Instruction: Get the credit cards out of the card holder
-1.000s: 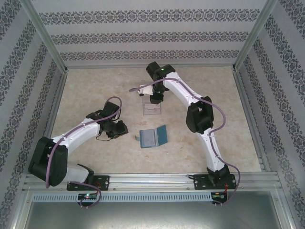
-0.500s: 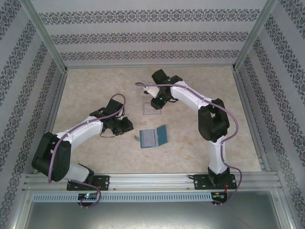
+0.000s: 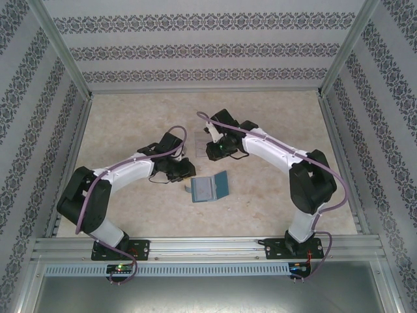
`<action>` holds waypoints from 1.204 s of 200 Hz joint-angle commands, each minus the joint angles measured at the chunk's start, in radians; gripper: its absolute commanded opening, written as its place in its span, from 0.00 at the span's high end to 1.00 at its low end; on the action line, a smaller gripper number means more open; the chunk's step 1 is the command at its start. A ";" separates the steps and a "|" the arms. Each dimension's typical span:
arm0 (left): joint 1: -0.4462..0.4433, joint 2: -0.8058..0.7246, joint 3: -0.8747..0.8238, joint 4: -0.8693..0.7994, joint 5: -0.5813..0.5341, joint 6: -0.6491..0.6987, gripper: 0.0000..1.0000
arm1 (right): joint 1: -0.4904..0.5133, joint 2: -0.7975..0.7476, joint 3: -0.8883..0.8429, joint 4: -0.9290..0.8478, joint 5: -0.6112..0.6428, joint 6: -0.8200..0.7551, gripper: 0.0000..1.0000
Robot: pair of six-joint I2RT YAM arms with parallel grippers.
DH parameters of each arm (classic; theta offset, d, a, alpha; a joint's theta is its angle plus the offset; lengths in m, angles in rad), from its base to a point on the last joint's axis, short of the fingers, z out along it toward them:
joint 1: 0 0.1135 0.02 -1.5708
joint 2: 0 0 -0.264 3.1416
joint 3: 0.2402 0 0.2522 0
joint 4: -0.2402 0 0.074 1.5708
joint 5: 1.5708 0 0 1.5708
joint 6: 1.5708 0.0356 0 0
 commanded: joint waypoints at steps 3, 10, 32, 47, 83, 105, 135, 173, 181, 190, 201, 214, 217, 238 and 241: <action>-0.028 0.017 0.034 -0.006 0.018 0.013 0.81 | 0.006 -0.073 -0.081 0.056 -0.031 0.164 0.80; -0.032 0.020 0.035 -0.009 0.021 0.012 0.82 | 0.006 -0.084 -0.100 0.067 -0.039 0.187 0.80; -0.044 0.024 0.029 -0.026 0.023 0.017 0.83 | 0.007 -0.103 -0.138 0.082 -0.084 0.252 0.80; -0.050 0.027 0.018 -0.029 0.021 0.020 0.83 | 0.009 -0.117 -0.168 0.101 -0.113 0.290 0.80; -0.051 0.041 -0.014 -0.020 0.009 0.019 0.84 | 0.019 -0.138 -0.228 0.157 -0.146 0.381 0.80; -0.051 0.051 -0.021 -0.035 -0.015 0.030 0.85 | 0.037 -0.129 -0.246 0.167 -0.148 0.415 0.80; -0.050 0.055 -0.020 -0.057 -0.046 0.048 0.86 | 0.066 -0.109 -0.246 0.164 -0.145 0.440 0.79; -0.048 0.054 -0.027 -0.071 -0.072 0.056 0.88 | 0.103 -0.081 -0.235 0.142 -0.136 0.465 0.79; -0.048 0.054 -0.032 -0.069 -0.074 0.056 0.89 | 0.106 -0.077 -0.233 0.138 -0.135 0.469 0.79; -0.048 0.053 -0.040 -0.064 -0.074 0.053 0.89 | 0.112 -0.070 -0.233 0.136 -0.134 0.478 0.79; -0.048 0.054 -0.049 -0.057 -0.072 0.051 0.90 | 0.117 -0.056 -0.233 0.135 -0.136 0.488 0.79; -0.048 0.057 -0.054 -0.050 -0.069 0.048 0.90 | 0.126 -0.042 -0.230 0.137 -0.137 0.494 0.79; -0.047 0.057 -0.056 -0.048 -0.069 0.048 0.90 | 0.127 -0.038 -0.228 0.136 -0.138 0.495 0.79; -0.047 0.062 -0.064 -0.042 -0.069 0.048 0.91 | 0.140 -0.012 -0.213 0.137 -0.147 0.496 0.79; -0.047 0.063 -0.065 -0.042 -0.070 0.048 0.92 | 0.143 -0.011 -0.211 0.136 -0.148 0.497 0.78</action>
